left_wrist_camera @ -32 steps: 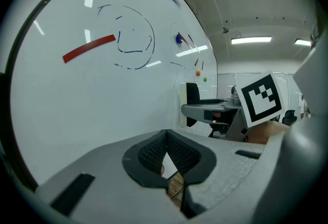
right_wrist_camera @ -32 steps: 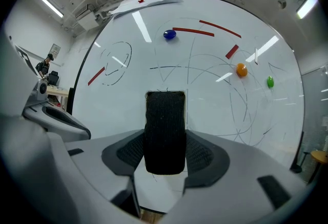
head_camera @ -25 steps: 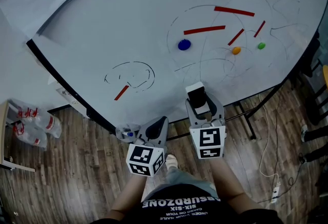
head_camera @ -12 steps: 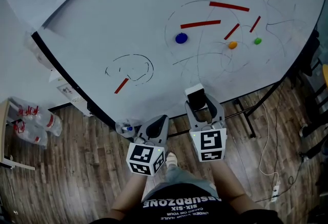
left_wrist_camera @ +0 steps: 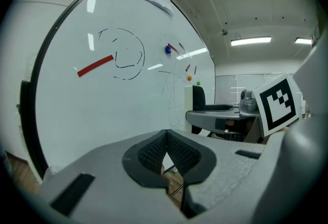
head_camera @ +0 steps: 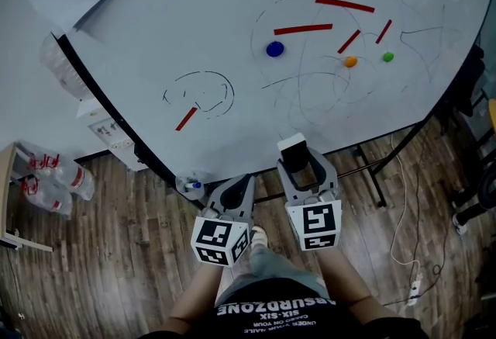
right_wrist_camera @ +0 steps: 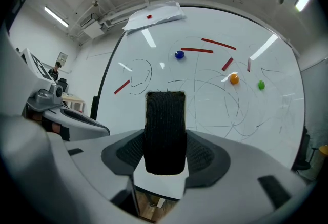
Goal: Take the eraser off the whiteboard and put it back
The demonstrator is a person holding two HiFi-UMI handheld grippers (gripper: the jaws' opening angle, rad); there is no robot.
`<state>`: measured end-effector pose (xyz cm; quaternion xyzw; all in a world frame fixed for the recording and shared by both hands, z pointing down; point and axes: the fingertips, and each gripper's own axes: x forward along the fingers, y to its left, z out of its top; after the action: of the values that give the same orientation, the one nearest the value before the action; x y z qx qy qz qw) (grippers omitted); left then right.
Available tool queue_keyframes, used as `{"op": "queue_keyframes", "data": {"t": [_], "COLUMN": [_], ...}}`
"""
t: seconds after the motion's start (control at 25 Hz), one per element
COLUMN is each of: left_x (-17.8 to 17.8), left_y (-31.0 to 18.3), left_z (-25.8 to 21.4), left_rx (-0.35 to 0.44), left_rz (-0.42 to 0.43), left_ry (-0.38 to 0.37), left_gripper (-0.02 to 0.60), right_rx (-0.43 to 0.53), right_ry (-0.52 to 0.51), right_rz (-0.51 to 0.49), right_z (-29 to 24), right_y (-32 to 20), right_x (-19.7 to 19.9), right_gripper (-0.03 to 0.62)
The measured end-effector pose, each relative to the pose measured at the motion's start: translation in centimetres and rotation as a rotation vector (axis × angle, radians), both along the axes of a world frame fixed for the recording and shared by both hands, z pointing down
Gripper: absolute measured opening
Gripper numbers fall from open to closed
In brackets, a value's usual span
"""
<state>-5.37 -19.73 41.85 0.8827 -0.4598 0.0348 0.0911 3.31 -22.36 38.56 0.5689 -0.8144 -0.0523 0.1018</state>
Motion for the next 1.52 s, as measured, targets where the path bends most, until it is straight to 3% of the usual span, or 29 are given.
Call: {"op": "queue_keyframes", "data": {"t": [0.76,1.52], "left_x": [0.9,1.7], "left_y": [3.5,5.5], "left_z": [0.6,0.7], "left_rx": [-0.007,-0.003], "left_rz": [-0.011,-0.001], "left_ry": [0.003,-0.001], "left_gripper": [0.008,0.008], "right_rx": [-0.097,-0.15], "right_ry": [-0.053,-0.067], "right_rz": [-0.068,-0.068], "right_z": [3.5,5.9], "right_y": [5.0,8.3], "right_x": [0.0,0.5], "right_gripper": [0.232,0.232]}}
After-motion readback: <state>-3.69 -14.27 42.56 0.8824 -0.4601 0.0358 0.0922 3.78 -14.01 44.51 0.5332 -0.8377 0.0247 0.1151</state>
